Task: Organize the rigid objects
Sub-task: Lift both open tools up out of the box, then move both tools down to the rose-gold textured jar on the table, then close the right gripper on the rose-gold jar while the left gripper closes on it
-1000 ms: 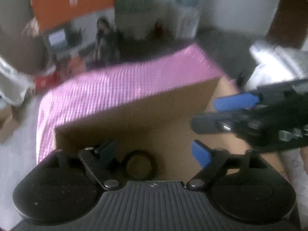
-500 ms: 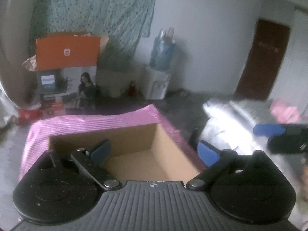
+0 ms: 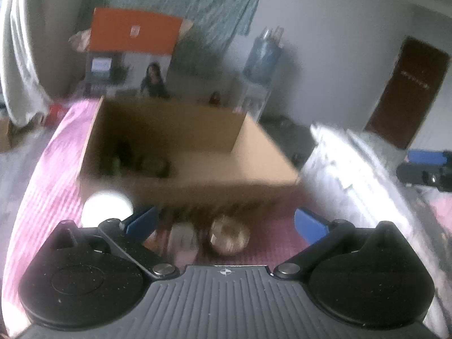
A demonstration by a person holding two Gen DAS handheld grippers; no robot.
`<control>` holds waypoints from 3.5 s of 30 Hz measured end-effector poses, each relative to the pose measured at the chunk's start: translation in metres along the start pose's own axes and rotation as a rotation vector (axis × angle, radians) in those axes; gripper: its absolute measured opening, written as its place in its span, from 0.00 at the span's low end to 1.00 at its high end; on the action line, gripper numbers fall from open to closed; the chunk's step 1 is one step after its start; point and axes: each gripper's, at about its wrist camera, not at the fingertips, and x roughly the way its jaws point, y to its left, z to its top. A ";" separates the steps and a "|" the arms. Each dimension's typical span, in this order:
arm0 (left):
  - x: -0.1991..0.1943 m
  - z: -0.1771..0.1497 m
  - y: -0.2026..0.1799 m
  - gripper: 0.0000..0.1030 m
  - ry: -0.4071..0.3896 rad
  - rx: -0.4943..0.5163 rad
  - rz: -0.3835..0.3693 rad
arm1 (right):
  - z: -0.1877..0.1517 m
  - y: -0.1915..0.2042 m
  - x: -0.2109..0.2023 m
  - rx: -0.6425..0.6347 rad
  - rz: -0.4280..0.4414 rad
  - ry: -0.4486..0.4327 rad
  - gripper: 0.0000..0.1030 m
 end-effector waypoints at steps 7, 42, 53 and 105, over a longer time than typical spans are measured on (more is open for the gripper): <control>0.005 -0.027 0.006 1.00 0.038 0.014 -0.004 | -0.032 0.022 0.020 -0.041 -0.021 0.002 1.00; 0.114 -0.050 -0.051 0.67 0.150 0.401 0.130 | -0.086 -0.022 0.199 0.547 0.525 0.245 0.43; 0.118 -0.051 -0.059 0.68 0.163 0.403 0.090 | -0.091 -0.028 0.194 0.527 0.525 0.277 0.43; 0.129 -0.071 -0.075 0.55 0.241 0.401 0.127 | -0.122 -0.033 0.171 0.601 0.492 0.299 0.44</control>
